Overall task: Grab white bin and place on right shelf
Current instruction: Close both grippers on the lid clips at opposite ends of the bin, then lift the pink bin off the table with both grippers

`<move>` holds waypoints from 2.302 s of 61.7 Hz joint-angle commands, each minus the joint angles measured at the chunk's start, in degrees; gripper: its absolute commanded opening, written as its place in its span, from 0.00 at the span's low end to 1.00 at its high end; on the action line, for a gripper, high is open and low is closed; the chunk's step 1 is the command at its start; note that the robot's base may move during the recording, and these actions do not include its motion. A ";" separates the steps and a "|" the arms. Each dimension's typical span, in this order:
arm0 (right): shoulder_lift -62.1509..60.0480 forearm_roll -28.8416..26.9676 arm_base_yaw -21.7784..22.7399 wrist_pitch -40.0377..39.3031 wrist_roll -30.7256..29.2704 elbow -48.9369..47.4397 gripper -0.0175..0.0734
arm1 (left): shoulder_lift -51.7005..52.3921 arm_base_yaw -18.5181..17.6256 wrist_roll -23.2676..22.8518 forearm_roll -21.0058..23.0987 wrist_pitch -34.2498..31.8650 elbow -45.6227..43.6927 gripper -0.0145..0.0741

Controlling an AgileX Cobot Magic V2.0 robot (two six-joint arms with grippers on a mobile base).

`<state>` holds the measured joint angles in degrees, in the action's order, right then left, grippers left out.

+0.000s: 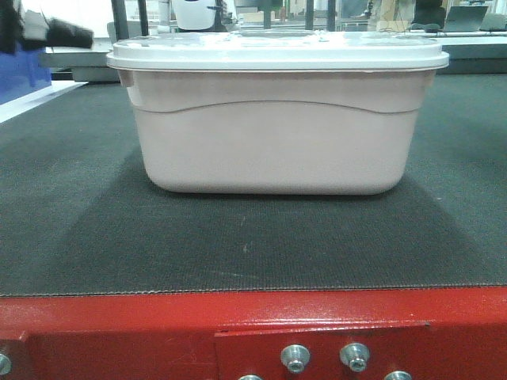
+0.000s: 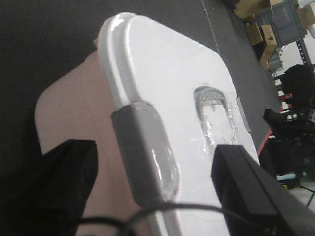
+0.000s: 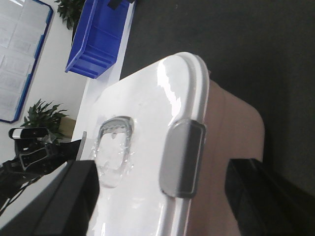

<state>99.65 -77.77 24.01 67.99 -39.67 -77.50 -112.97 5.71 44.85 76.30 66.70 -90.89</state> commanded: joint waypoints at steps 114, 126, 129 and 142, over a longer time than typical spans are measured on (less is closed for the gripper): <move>4.69 -21.70 -13.49 8.48 -10.57 -2.01 0.25 | -0.78 -4.88 0.77 20.60 8.73 -4.01 0.03; -1.60 -22.23 -13.49 8.48 -11.46 -2.01 0.25 | 5.53 -4.88 0.87 20.49 8.73 -4.01 0.03; -2.93 -22.23 -13.49 8.48 -11.46 -2.01 0.25 | 7.16 -5.00 0.87 20.35 8.73 -4.01 0.03; -9.43 -22.23 -13.49 8.48 -11.46 -2.01 0.25 | 15.41 -7.35 0.87 20.24 8.73 -4.01 0.03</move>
<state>95.80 -95.21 11.76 62.79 -49.50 -77.77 -103.79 1.75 45.25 91.95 63.96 -93.01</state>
